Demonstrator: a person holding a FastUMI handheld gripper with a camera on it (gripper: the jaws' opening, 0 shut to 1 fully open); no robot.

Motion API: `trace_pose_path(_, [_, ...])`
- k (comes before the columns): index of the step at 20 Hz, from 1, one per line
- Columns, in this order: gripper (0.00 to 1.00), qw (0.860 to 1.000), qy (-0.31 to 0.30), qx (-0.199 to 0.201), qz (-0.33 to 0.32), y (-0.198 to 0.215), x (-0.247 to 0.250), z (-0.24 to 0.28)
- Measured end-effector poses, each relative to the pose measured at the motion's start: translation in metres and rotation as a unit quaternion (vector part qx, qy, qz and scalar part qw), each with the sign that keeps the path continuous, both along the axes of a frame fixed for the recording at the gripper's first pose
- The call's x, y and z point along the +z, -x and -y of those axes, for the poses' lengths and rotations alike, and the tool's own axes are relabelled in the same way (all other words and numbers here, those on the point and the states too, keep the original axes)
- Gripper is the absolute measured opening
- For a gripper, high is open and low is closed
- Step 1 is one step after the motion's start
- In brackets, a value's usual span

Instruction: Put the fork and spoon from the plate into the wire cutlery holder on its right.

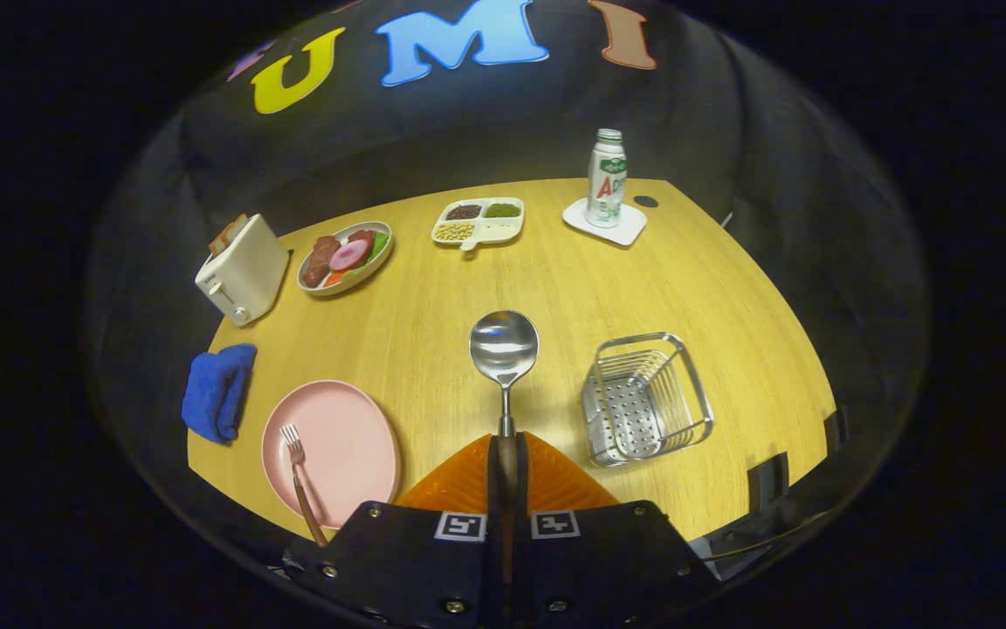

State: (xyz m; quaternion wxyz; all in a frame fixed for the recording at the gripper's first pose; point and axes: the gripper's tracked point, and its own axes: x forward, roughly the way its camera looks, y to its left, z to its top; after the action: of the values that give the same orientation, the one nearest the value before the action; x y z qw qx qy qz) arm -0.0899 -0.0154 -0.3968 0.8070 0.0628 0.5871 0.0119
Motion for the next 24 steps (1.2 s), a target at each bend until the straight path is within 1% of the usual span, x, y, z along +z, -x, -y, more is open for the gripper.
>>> trace_pose_path(5, [0.04, 0.998, 0.028, -0.045, -0.023, 0.012, 0.001, 0.053])
trace_pose_path(8, [0.05, 0.996, 0.039, -0.063, -0.047, 0.021, 0.0, 0.074])
trace_pose_path(11, [0.04, 0.994, 0.036, -0.072, -0.075, 0.025, -0.003, 0.082])
trace_pose_path(13, [0.04, 0.993, 0.034, -0.069, -0.086, 0.025, -0.004, 0.083])
trace_pose_path(17, [0.05, 0.992, 0.037, -0.05, -0.11, 0.028, -0.007, 0.083])
trace_pose_path(20, [0.04, 0.99, 0.039, -0.045, -0.127, 0.03, -0.009, 0.084])
trace_pose_path(24, [0.08, 0.991, 0.046, -0.031, -0.123, 0.023, -0.005, 0.086])
